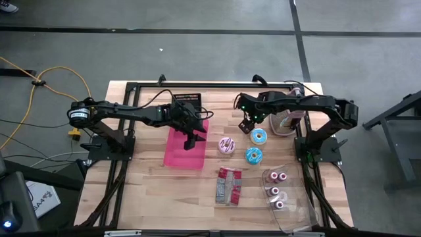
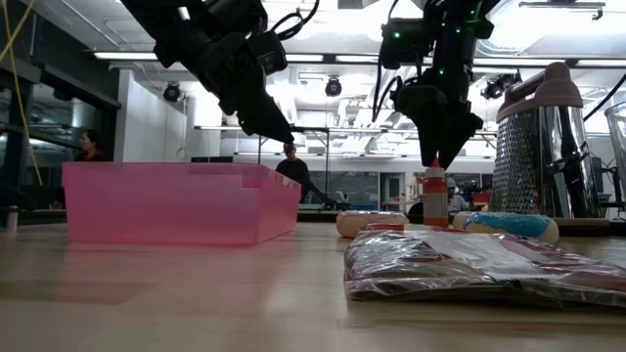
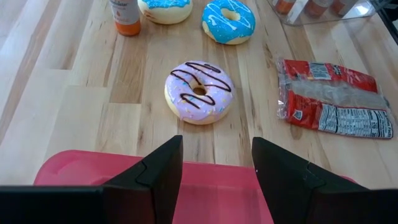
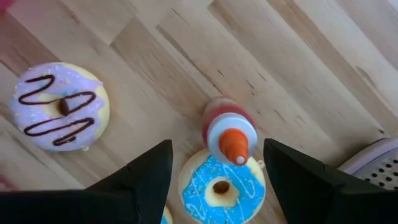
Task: Pick & Place Food Item
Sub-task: Put the orange food coloring bottle into the transparent bin
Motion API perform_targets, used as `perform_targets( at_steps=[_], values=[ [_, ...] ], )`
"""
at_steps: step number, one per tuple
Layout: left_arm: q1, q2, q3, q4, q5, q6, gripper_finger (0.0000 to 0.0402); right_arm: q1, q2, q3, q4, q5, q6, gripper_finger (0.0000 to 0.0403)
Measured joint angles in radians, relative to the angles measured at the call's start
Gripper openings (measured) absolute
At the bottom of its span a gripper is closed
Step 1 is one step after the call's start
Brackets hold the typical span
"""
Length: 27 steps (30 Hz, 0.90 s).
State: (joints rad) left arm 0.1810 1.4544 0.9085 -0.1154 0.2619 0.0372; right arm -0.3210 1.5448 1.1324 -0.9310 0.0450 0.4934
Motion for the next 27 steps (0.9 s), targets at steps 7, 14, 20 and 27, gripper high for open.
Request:
perform_targets(
  at_steps=[7, 14, 20, 27],
  values=[
    [0.0, 0.0, 0.0, 0.0, 0.002, 0.0, 0.0187, -0.007, 0.0, 0.0, 0.003, 0.013, -0.005, 0.0239],
    [0.0, 0.0, 0.0, 0.0, 0.002, 0.0, 0.0187, -0.007, 0.042, 0.0, 0.012, 0.003, -0.017, 0.0239],
    [0.0, 0.0, 0.0, 0.0, 0.002, 0.0, 0.0187, -0.007, 0.076, -0.001, 0.014, 0.003, -0.041, 0.0239],
    [0.0, 0.0, 0.0, 0.002, 0.001, 0.0, 0.0187, -0.013, 0.047, -0.001, 0.006, 0.006, -0.036, 0.0239]
  ],
)
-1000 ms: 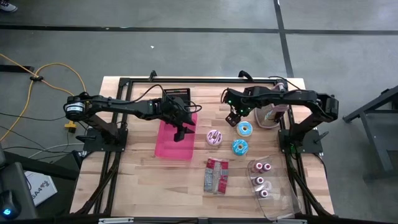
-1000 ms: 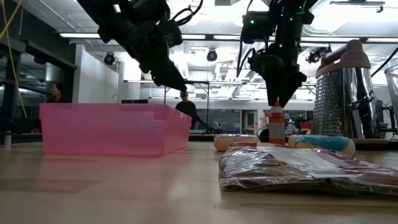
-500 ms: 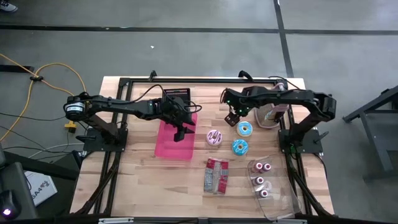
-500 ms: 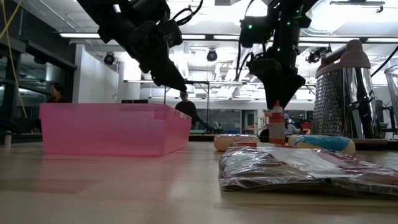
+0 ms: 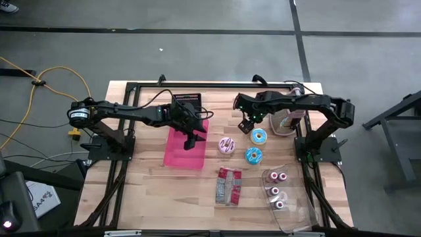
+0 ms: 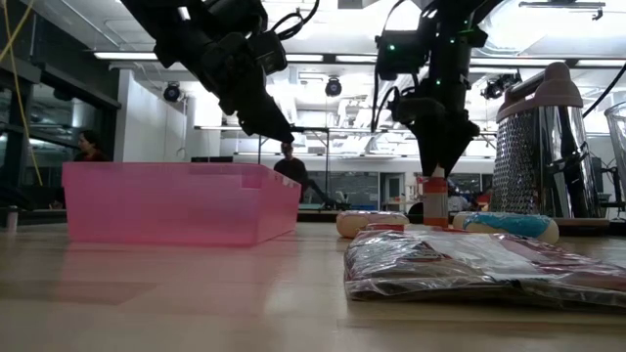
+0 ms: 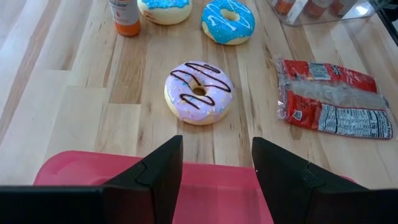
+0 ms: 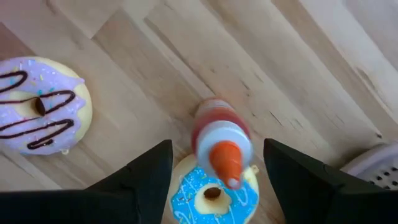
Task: Pick & Place Food Item
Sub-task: Put the orange food coloring bottle into the transparent bin
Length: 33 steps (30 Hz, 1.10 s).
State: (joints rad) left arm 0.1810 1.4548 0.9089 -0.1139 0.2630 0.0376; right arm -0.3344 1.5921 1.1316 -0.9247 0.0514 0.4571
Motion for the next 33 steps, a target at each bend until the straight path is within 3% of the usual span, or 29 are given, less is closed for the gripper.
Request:
perform_targets(
  at_steps=[14, 25, 33],
  values=[
    [0.0, 0.0, 0.0, 0.002, 0.002, 0.0, 0.0187, 0.001, -0.017, 0.0, -0.028, 0.034, 0.011, 0.0237],
    [0.0, 0.0, 0.0, 0.006, 0.003, 0.0, 0.0187, 0.001, -0.017, 0.0, -0.011, 0.002, -0.01, 0.0185],
    [0.0, 0.0, 0.0, 0.006, 0.003, 0.0, 0.0187, 0.0, -0.016, 0.0, 0.007, -0.032, -0.014, 0.0178]
  ],
)
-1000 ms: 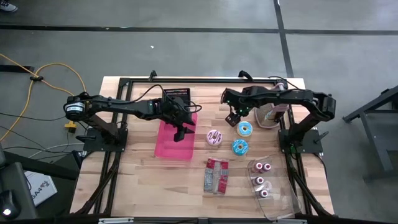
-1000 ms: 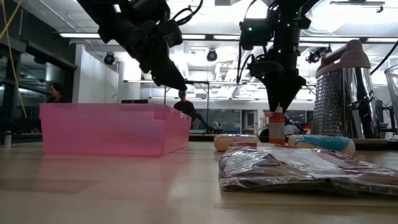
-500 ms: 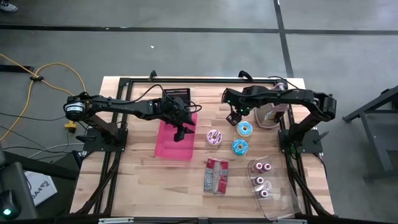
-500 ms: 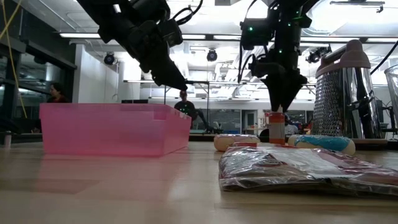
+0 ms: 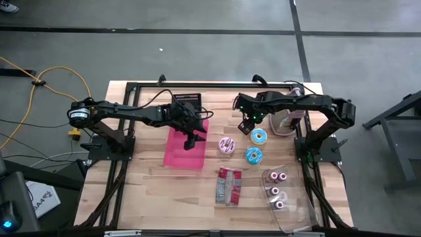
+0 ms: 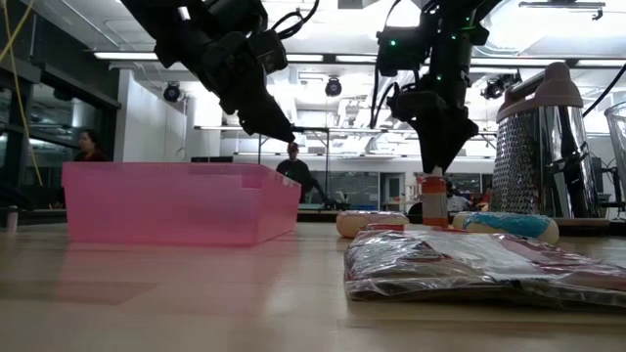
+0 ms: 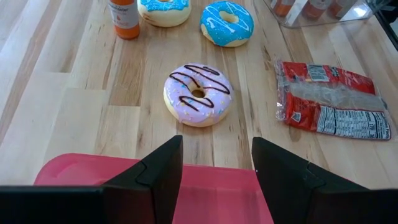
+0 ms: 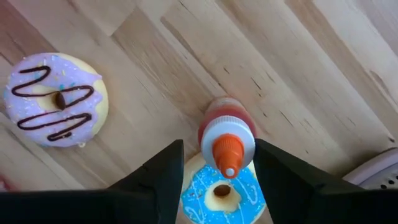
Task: Pick & Place Food Item
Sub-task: Put the orange food coloring bottle into the transparent bin
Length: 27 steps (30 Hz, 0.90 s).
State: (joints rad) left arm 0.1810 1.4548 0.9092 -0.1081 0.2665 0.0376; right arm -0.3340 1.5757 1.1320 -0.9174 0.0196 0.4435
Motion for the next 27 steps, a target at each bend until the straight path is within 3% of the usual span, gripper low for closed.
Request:
perform_targets(
  at_steps=[8, 21, 27],
  values=[
    [0.0, 0.0, 0.0, 0.0, 0.0, 0.0, 0.0187, 0.0, 0.0, 0.0, 0.002, 0.028, -0.003, 0.0171],
    [0.0, 0.0, 0.0, 0.0, 0.0, 0.0, 0.0187, 0.0, 0.0, 0.0, 0.002, 0.034, -0.004, 0.011],
    [0.0, 0.0, 0.0, 0.0, 0.0, 0.0, 0.0187, 0.0, 0.0, 0.0, 0.002, 0.052, -0.006, 0.0109]
  ],
)
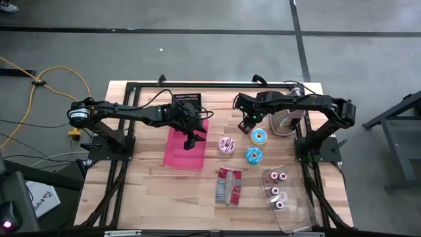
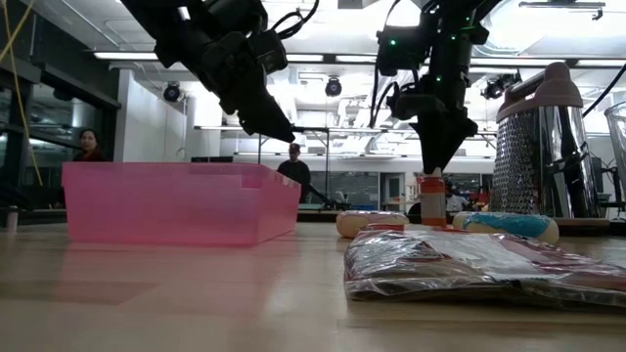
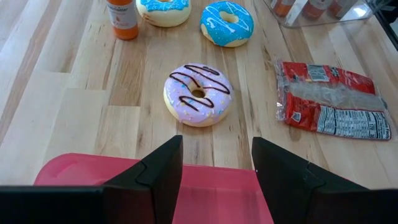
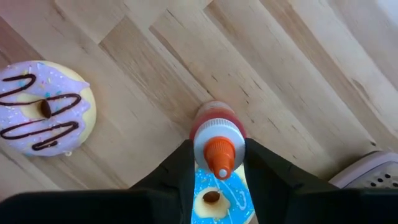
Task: Pick & Place Food Item
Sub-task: Put the orange food coloring bottle into the transparent bin
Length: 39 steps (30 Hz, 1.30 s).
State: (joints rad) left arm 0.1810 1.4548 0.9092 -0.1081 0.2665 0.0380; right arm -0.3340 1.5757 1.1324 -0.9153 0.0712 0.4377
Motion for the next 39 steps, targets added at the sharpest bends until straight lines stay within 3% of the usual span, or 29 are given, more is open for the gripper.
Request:
perform_targets(
  at_steps=[15, 27, 39],
  values=[
    [0.0, 0.0, 0.0, 0.0, 0.024, 0.01, 0.0187, 0.0, -0.025, 0.0, 0.007, -0.027, -0.02, 0.0104],
    [0.0, 0.0, 0.0, 0.002, 0.026, 0.009, 0.0187, 0.025, -0.284, 0.0, -0.019, -0.125, 0.008, 0.0103],
    [0.0, 0.0, 0.0, 0.104, 0.027, -0.119, 0.0187, 0.233, -0.483, 0.0, -0.069, -0.133, 0.019, 0.0102]
  ],
)
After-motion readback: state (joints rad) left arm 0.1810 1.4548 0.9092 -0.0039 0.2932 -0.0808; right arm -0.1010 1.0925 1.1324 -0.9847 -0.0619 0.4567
